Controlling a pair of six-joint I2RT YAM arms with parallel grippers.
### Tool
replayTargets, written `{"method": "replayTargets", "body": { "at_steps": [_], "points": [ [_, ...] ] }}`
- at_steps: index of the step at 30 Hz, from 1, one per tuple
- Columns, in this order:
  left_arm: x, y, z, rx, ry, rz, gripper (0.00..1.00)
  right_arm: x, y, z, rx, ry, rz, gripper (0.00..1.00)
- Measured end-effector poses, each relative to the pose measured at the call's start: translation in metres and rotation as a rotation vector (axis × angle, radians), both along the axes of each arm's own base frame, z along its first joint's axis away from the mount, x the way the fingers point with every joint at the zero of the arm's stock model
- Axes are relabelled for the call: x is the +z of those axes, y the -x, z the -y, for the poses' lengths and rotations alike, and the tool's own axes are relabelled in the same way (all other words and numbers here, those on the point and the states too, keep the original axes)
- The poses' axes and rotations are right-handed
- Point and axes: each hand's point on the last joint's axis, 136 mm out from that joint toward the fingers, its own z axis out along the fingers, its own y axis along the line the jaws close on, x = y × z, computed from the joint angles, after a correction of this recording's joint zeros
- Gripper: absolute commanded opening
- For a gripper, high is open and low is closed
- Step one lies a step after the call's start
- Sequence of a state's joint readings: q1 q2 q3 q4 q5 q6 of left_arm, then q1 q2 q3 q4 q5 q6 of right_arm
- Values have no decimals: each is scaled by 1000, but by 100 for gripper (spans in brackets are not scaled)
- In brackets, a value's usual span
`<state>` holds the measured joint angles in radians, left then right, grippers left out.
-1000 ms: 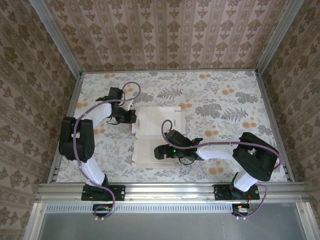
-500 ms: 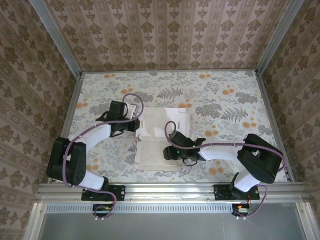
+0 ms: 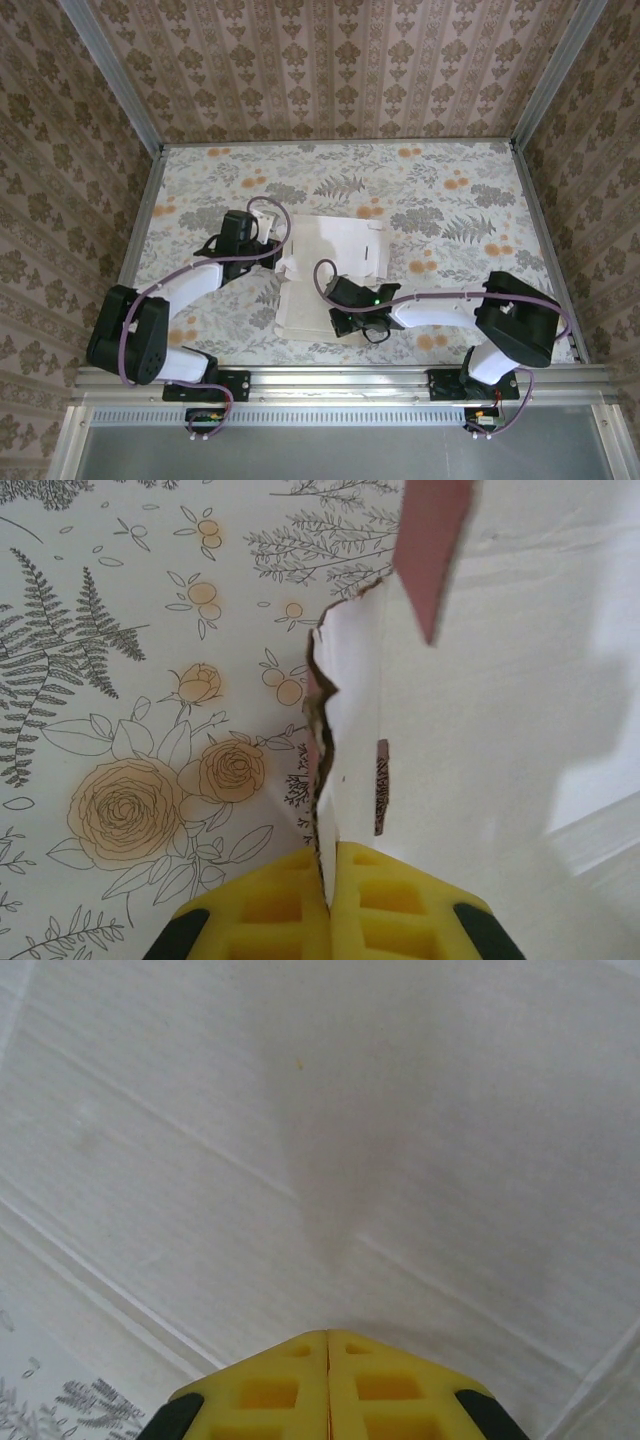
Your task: Fold the paper box
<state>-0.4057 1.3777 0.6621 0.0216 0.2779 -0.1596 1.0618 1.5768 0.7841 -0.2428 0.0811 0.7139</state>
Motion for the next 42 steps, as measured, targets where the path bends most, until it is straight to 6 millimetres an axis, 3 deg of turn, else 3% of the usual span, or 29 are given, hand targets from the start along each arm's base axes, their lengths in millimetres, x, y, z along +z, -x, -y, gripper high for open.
{"method": "replayTargets", "body": {
  "at_steps": [13, 19, 35, 42],
  "points": [
    [14, 20, -2, 14, 26, 67, 8, -6, -11, 4, -119, 46, 16, 9],
    [1, 41, 0, 2, -27, 76, 10, -6, -12, 5, -144, 44, 20, 8],
    [-8, 51, 0, 27, -47, 49, 10, -6, -10, 3, -136, 45, 27, 8],
    [-27, 57, -2, 48, -96, -21, 9, -5, -5, -2, -95, 41, 38, 8]
  ]
}}
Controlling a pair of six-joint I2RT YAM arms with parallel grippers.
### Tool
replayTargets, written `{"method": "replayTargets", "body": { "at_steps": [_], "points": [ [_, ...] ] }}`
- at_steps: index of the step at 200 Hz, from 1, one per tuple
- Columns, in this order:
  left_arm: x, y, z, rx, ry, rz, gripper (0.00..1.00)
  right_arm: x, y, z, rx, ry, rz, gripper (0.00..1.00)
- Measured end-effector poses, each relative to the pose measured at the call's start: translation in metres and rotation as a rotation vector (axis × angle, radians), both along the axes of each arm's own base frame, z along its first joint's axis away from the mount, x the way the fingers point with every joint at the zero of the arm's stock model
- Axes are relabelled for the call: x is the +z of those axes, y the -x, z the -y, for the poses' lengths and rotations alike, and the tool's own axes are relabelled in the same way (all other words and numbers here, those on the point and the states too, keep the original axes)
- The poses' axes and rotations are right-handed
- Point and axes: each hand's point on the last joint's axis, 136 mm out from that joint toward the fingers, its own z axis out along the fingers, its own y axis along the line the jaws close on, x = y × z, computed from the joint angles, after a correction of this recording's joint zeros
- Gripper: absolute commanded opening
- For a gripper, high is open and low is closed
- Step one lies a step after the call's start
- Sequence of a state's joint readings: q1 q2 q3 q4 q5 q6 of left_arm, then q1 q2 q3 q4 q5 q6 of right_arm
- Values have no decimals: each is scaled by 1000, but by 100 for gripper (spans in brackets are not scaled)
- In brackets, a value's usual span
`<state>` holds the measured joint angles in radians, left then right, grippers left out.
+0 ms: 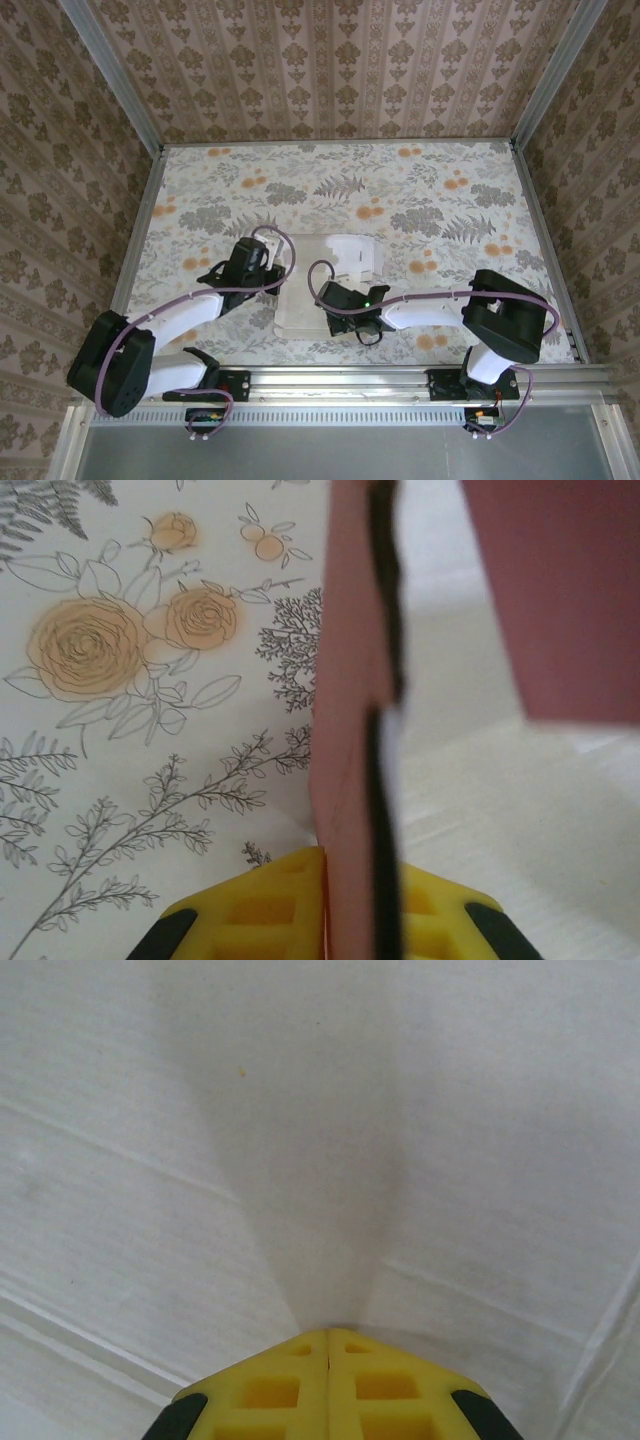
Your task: Fold the paper box
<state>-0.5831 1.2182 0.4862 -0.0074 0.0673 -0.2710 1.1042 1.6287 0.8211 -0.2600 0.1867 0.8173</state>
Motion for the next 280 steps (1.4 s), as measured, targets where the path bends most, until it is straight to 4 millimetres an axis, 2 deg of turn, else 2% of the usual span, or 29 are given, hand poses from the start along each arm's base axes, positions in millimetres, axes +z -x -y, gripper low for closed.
{"method": "replayTargets", "body": {
  "at_steps": [47, 80, 108, 133, 174, 200, 219, 234, 251, 269, 280],
  "points": [
    [0, 4, 8, -8, 0, 8, 9, 8, 1, -6, 20, -40, 8, 7],
    [-1, 4, 14, -31, 25, 26, 9, 28, 2, -13, 45, -101, 22, 8],
    [-3, 1, 21, -65, 37, 45, 9, 62, -1, -16, 56, -190, 60, 9],
    [-3, 1, 29, -108, 46, 67, 9, 100, -12, -8, 44, -264, 105, 11],
    [-5, 3, 45, -173, 46, 97, 9, 167, -46, 24, -15, -364, 194, 16],
    [-7, 2, 54, -204, 33, 103, 8, 186, -61, 47, -35, -369, 224, 17],
    [-6, 1, 60, -219, 29, 108, 8, 182, -61, 57, -27, -330, 206, 15],
    [-6, 0, 61, -224, 24, 112, 8, 166, -55, 61, -17, -296, 166, 13],
    [-6, -1, 61, -227, 21, 116, 8, 132, -43, 72, -25, -241, 103, 11],
    [-6, -1, 61, -227, 20, 117, 8, 84, -24, 93, -60, -152, 12, 9],
    [-6, -1, 61, -226, 18, 118, 8, 64, -15, 104, -79, -107, -27, 8]
  ]
}}
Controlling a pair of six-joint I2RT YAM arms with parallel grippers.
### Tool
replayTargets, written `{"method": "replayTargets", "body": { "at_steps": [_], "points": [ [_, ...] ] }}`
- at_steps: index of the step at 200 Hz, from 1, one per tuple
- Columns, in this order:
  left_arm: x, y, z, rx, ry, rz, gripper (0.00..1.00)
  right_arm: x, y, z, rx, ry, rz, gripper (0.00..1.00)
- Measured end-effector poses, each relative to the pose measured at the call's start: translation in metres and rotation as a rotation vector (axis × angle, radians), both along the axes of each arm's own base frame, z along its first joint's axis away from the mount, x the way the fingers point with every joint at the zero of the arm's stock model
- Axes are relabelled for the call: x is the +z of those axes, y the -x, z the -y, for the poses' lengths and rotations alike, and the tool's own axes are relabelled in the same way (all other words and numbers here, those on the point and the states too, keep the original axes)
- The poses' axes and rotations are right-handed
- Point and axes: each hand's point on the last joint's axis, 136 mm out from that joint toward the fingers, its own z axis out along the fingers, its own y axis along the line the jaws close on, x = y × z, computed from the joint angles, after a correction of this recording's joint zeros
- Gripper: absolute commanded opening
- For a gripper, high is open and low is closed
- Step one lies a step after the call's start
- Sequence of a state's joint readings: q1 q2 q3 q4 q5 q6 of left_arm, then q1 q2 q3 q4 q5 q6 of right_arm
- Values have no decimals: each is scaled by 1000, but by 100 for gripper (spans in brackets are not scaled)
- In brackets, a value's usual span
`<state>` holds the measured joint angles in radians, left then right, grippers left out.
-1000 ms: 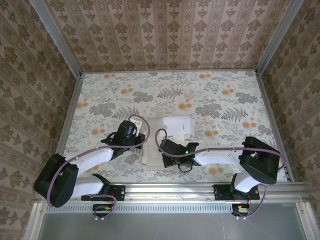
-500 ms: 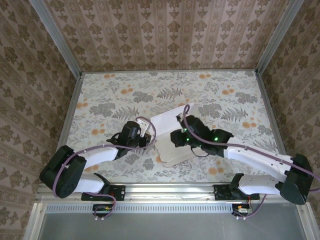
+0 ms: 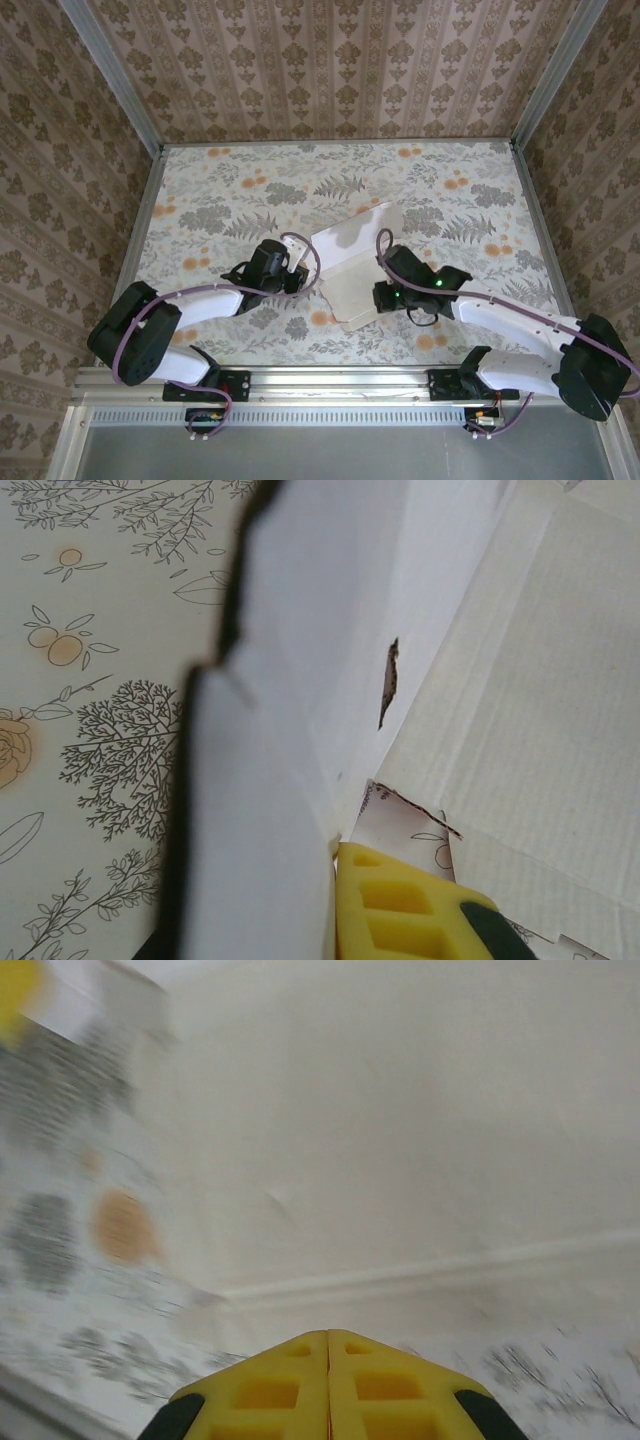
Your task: Fold the paper box
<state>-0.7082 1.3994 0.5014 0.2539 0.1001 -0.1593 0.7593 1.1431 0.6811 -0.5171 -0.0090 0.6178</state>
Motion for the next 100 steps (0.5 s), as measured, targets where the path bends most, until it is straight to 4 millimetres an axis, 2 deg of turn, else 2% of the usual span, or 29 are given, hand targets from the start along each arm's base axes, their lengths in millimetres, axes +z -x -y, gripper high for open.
{"method": "replayTargets", "body": {
  "at_steps": [25, 70, 100],
  "points": [
    [1, 0, 1, -4, -3, 4, 8, -26, 10, 12, -27, 46, -48, 7],
    [2, 1, 3, -8, -10, 8, 8, -35, 0, 10, -54, 52, -32, 6],
    [1, 0, 2, -3, -17, 9, 8, -48, -2, 9, -61, 79, -43, 5]
  ]
}}
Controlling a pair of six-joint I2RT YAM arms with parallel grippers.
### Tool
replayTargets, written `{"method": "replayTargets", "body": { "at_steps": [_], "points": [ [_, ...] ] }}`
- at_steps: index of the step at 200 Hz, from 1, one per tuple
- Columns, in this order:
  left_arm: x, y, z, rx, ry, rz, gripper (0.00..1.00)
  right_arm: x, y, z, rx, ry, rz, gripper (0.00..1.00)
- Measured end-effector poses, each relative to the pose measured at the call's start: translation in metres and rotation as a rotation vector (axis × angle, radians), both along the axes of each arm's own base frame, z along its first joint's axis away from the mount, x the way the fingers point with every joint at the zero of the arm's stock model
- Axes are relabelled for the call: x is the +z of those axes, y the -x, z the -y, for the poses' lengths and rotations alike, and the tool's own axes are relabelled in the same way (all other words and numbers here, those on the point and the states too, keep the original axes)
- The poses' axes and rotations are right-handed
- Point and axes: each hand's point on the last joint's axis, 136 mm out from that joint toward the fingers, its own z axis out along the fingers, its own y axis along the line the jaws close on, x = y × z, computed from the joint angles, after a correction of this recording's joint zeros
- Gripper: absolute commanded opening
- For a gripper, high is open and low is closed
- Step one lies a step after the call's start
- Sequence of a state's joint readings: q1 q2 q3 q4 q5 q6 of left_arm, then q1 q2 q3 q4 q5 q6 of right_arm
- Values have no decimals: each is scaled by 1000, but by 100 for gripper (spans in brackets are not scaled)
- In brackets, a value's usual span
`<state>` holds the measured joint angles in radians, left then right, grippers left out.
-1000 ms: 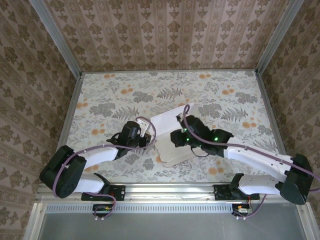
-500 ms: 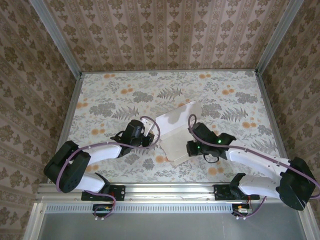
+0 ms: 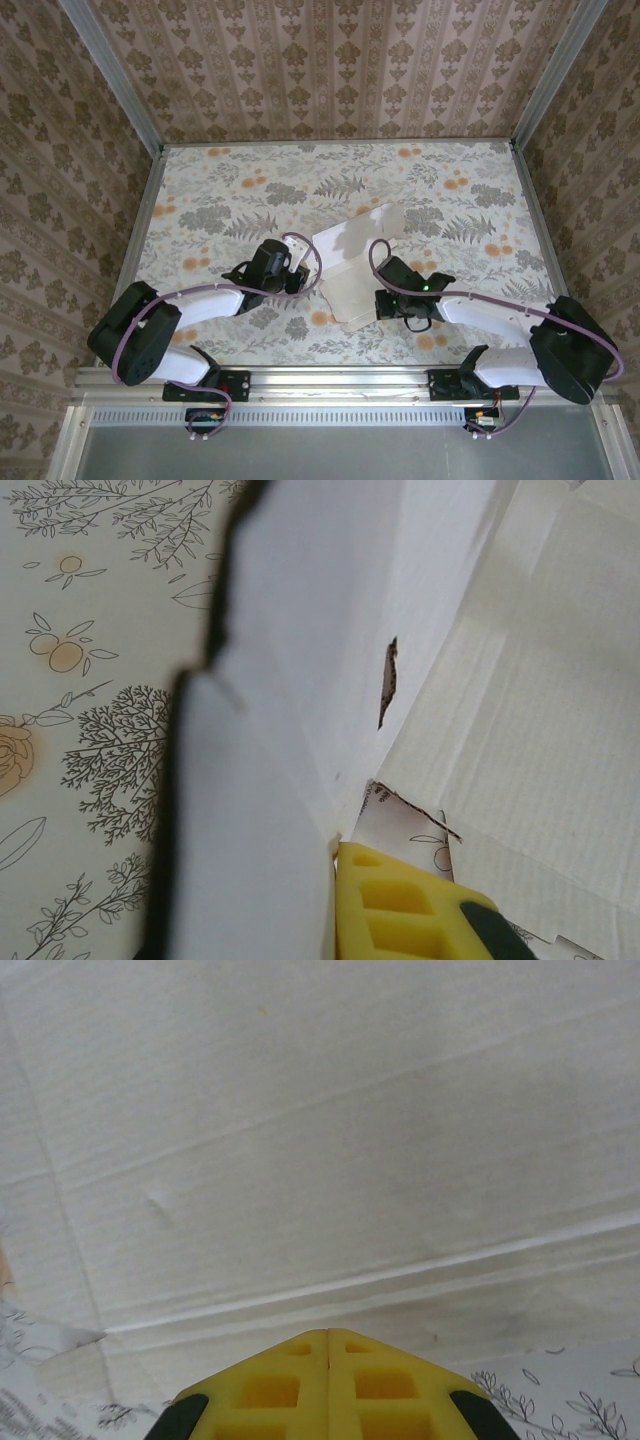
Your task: Fold the paper box
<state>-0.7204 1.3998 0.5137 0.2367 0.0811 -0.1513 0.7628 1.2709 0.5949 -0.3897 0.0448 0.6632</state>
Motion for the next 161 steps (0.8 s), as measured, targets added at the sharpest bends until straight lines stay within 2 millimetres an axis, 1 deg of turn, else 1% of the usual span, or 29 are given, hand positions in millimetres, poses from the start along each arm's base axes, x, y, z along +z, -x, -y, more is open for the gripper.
{"method": "replayTargets", "body": {
  "at_steps": [25, 54, 71, 99, 125, 161],
  "points": [
    [1, -1, 0, -3, -7, 5, 8, -11, 3, -1, 2, 19, -16, 5],
    [4, -3, 1, -6, -9, 10, 8, -19, 8, -11, 25, 28, -23, 5],
    [7, -5, 2, -3, -10, 13, 8, -19, 9, -20, 39, 23, -9, 4],
    [11, -11, 5, 6, -11, 26, 7, -18, 11, -47, 79, 2, 4, 4],
    [9, -15, 3, 22, -31, 25, 6, -18, 15, -68, 114, -17, 5, 4],
    [3, -19, 0, 41, -53, 21, 5, -17, 20, -83, 140, -34, -2, 4]
  ]
}}
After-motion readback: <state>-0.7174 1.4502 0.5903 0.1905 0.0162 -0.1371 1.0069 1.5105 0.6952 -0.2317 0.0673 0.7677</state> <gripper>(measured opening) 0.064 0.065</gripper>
